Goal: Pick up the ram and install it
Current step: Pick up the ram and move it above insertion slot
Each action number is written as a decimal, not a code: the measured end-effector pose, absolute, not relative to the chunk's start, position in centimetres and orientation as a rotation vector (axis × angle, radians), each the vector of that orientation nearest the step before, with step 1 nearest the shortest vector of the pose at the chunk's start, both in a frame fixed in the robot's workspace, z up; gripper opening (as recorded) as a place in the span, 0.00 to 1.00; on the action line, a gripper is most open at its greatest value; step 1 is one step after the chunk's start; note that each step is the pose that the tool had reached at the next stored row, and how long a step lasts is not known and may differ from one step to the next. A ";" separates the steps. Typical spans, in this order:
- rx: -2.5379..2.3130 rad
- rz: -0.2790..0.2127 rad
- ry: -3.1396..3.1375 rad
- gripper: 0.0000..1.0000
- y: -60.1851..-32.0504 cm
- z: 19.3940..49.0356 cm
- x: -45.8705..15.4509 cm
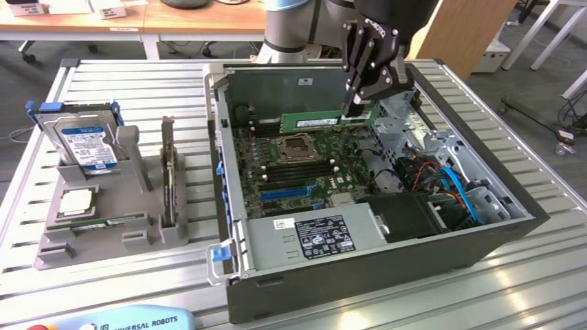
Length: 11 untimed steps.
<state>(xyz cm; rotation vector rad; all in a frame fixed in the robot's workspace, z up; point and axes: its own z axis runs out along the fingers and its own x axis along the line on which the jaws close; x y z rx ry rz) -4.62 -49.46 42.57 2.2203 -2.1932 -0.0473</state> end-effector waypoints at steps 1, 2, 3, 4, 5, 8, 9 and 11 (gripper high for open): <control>2.219 -0.046 -2.193 0.12 -49.2 42.6 -4.6; 2.218 -0.046 -2.194 0.12 -49.0 42.6 -4.6; 2.217 -0.045 -2.194 0.12 -48.8 42.6 -4.6; 2.217 -0.045 -2.195 0.12 -48.7 42.6 -4.6; 2.216 -0.045 -2.195 0.12 -48.5 42.6 -4.6; 2.211 -0.045 -2.200 0.12 -48.0 42.5 -4.6; 2.208 -0.045 -2.203 0.12 -47.9 42.5 -4.6; 2.203 -0.045 -2.209 0.12 -47.6 42.5 -4.6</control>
